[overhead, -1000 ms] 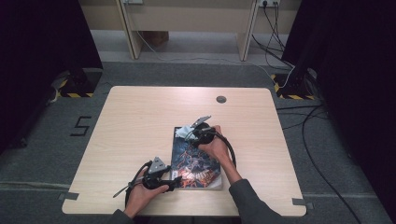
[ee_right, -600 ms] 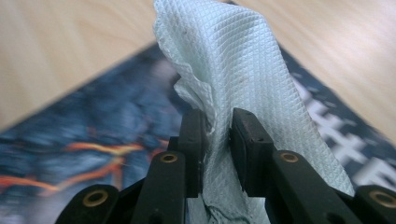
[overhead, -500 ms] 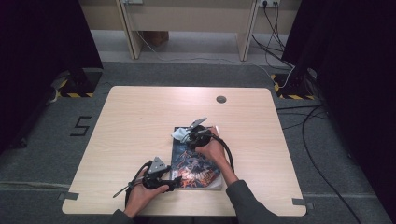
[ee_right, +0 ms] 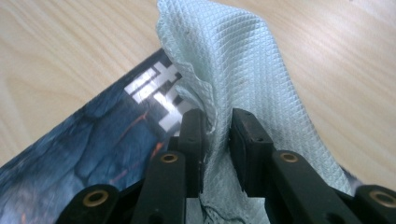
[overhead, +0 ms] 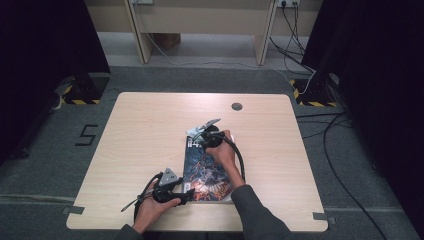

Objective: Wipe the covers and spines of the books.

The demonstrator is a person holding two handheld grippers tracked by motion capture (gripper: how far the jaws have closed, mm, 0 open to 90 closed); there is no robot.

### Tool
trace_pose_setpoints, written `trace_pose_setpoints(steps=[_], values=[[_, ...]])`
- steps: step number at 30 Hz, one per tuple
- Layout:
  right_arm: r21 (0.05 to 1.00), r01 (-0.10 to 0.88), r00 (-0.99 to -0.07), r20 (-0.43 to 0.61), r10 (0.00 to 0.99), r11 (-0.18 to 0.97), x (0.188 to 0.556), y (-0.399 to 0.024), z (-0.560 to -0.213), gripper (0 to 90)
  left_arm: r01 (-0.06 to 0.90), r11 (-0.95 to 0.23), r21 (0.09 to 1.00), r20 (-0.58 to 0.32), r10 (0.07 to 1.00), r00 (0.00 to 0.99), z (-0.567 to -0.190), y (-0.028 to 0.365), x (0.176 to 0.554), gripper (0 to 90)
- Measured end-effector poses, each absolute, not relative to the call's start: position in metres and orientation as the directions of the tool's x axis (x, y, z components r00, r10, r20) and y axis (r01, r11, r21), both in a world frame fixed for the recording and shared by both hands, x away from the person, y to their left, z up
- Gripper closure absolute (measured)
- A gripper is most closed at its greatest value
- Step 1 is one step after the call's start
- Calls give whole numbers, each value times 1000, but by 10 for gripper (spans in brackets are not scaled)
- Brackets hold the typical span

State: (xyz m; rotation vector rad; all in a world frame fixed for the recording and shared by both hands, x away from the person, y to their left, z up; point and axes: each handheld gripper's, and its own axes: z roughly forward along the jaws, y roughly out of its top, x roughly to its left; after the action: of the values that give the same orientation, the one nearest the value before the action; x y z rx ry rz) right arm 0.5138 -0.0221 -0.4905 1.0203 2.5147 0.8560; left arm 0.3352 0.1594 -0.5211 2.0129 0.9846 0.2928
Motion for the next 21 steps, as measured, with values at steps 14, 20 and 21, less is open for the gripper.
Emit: trace_pose_setpoints(steps=[14, 20, 21], values=[[625, 450, -789, -56, 612, 638, 511, 22, -492, 725, 533, -322, 782, -147, 736, 661, -521, 159, 335, 332], [617, 403, -830, -63, 553, 676, 501, 30, -491, 733, 534, -322, 782, -149, 736, 661, -521, 159, 335, 332], [622, 413, -826, -51, 561, 665, 501, 29, -492, 739, 532, -327, 781, -144, 734, 663, -521, 159, 335, 332]])
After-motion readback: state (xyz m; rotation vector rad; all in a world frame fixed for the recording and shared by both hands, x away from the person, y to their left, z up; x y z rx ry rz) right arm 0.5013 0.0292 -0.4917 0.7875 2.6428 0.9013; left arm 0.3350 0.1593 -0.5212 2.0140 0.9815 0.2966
